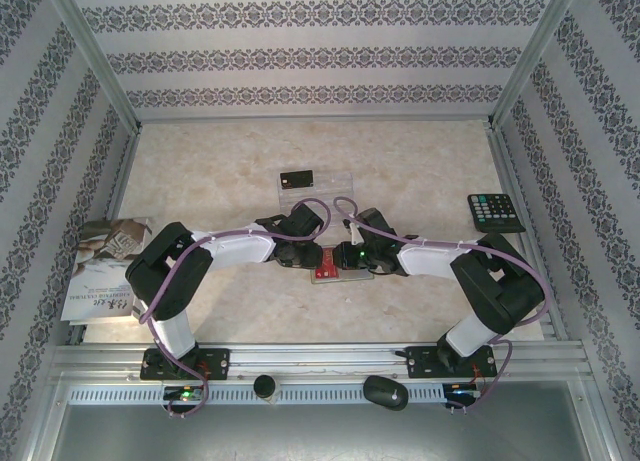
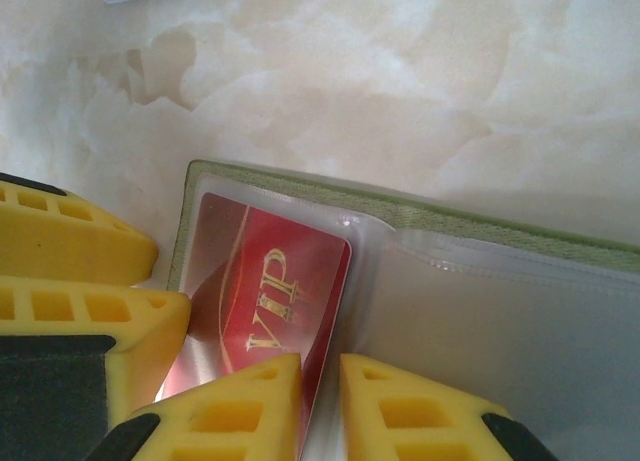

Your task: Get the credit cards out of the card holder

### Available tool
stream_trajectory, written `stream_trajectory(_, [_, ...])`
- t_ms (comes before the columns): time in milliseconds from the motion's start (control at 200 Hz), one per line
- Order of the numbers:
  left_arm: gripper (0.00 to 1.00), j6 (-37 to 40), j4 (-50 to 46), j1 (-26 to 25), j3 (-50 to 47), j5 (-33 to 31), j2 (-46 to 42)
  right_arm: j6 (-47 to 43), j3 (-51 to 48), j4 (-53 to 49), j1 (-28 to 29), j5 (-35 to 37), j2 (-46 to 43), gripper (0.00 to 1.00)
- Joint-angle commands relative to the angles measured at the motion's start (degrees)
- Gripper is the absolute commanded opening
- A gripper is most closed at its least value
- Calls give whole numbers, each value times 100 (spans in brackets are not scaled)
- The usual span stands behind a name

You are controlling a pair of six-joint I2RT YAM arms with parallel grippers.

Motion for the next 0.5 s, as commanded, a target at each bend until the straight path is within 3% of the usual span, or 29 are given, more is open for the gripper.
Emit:
stream_trajectory(0, [38, 72, 1089, -113, -255, 375, 913, -29, 42, -153, 101, 226, 58, 19])
stream_trajectory(280, [38, 74, 1071, -105, -257, 360, 908, -381, 294, -809, 404, 1032, 220, 16])
stream_trajectory(495, [38, 82, 1039, -87, -281, 357, 900, -642, 464, -1348, 702, 2065, 314, 15])
